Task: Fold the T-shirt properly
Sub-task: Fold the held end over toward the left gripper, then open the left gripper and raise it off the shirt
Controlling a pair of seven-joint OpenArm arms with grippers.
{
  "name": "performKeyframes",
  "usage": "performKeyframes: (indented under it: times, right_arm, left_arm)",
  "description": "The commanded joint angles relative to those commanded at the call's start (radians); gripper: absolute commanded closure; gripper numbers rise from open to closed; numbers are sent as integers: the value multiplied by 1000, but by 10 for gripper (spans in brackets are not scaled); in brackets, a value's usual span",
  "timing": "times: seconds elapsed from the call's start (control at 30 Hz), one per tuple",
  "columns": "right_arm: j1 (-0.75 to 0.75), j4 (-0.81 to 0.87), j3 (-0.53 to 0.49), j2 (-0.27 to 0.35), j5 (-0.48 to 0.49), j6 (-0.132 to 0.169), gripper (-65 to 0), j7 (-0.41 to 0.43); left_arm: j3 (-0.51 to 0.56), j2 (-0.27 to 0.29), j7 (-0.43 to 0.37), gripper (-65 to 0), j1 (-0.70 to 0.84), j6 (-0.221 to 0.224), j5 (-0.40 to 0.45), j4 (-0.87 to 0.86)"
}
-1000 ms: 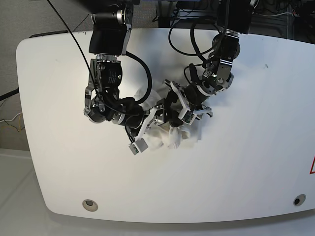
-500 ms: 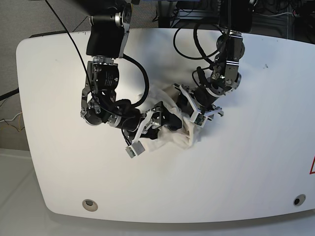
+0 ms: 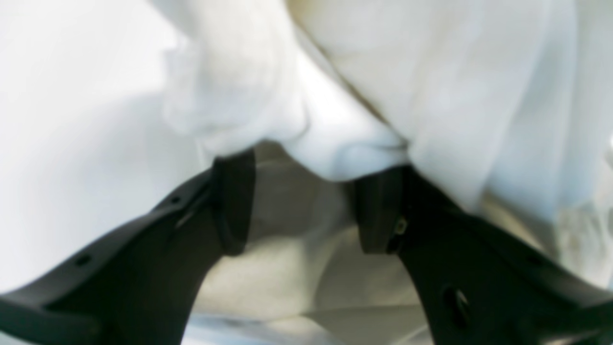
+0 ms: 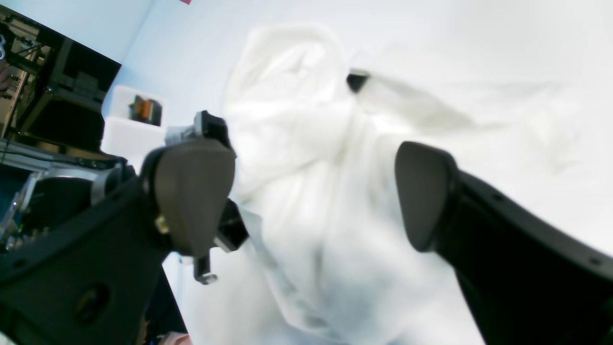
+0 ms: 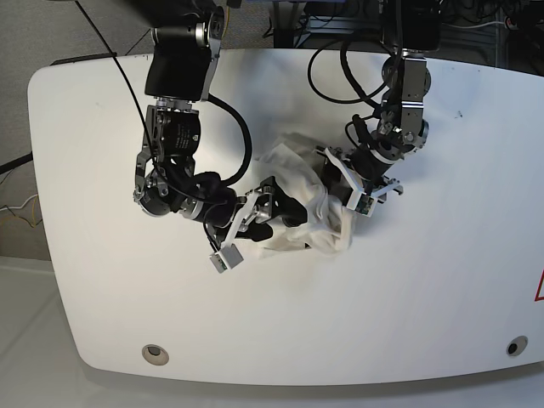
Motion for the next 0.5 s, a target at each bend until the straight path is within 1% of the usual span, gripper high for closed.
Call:
performKeyframes:
  times: [0.13, 0.33, 0.5]
  right_arm:
    - [11, -38, 0, 0, 0, 0, -537, 0]
    - [37, -118, 0, 3, 0, 0, -537, 2]
    - [37, -120, 0, 18, 6, 0, -537, 2]
  left_arm:
    - [0, 2, 41, -317, 0, 0, -3, 38]
    - [0, 3, 51, -317, 0, 0, -3, 77]
    - [-12, 3, 51, -317, 2, 0, 2, 86]
